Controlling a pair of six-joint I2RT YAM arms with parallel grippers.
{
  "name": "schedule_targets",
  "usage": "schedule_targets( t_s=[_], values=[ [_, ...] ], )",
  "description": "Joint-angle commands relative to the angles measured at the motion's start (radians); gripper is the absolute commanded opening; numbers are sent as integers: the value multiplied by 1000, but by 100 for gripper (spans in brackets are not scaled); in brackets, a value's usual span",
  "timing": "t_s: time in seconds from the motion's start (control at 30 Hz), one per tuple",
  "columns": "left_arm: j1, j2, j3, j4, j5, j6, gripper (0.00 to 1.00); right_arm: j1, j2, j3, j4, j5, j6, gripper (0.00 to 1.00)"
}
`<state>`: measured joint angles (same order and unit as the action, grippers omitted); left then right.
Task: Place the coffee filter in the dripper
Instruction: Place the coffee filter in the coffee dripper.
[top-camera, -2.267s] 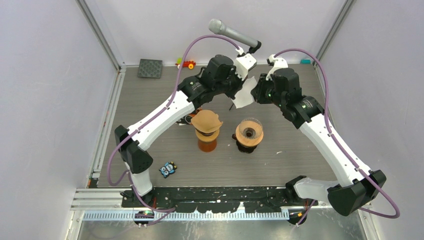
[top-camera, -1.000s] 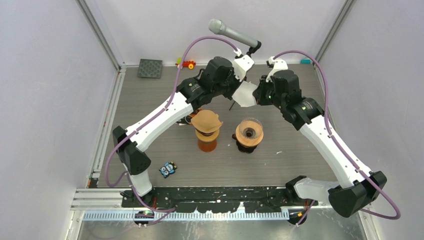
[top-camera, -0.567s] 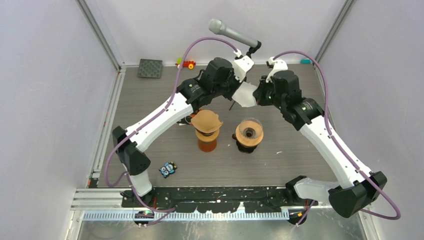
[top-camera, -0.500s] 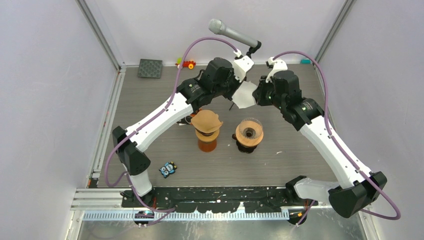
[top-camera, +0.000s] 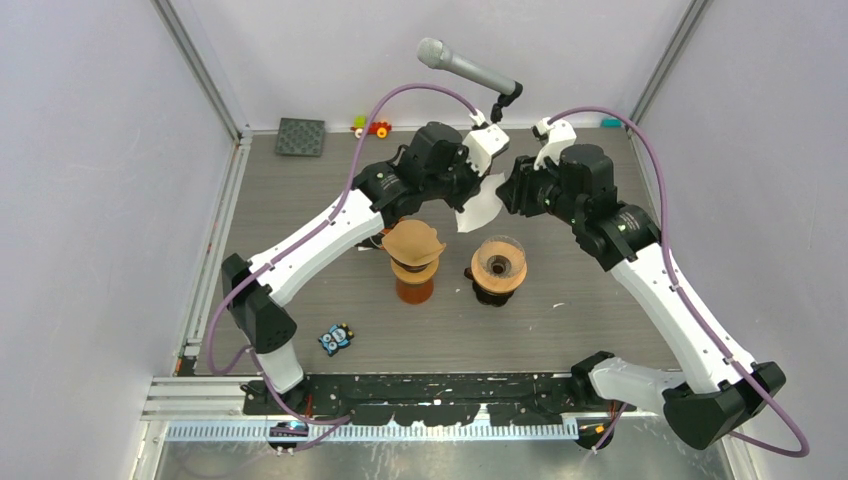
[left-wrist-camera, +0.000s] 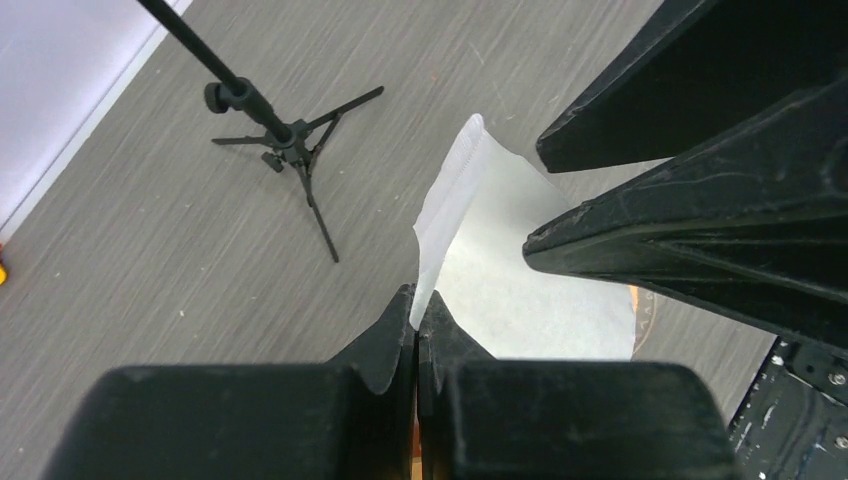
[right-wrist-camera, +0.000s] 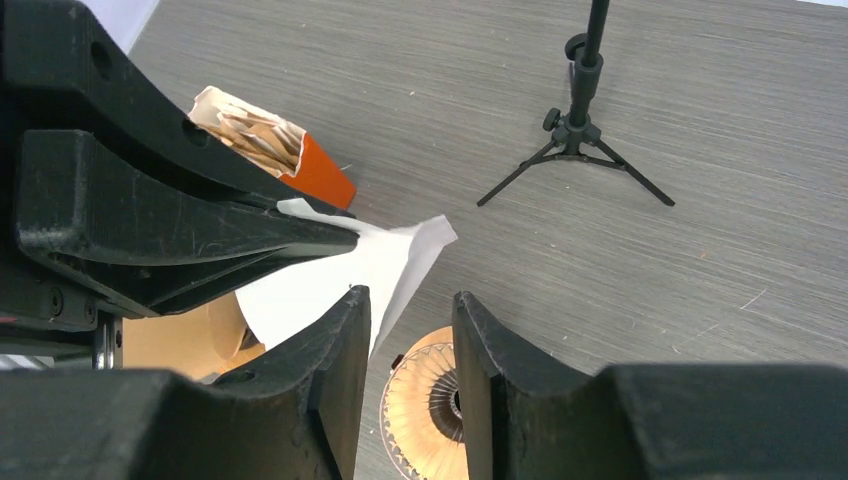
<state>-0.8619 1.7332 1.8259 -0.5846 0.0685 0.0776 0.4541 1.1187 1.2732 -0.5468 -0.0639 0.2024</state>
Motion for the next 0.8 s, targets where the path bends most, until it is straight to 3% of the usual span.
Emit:
schedule_targets(
  t_s=[0.0,0.43,0.6,0.77],
  values=[
    [-2,-58,1,34,80,-10,0,-4,-31,13,24,-51,-49,41],
    [-2,-50,6,37,118,-16,0,-4,-41,-7,23,-9,-31,36],
    [-2,-40,21,36,119,-19,0,-5,-44,-17,26,6,7,27],
    [-2,-22,44,30,115,-32,0,-4,-23,-21,29,12,34,10]
  ],
)
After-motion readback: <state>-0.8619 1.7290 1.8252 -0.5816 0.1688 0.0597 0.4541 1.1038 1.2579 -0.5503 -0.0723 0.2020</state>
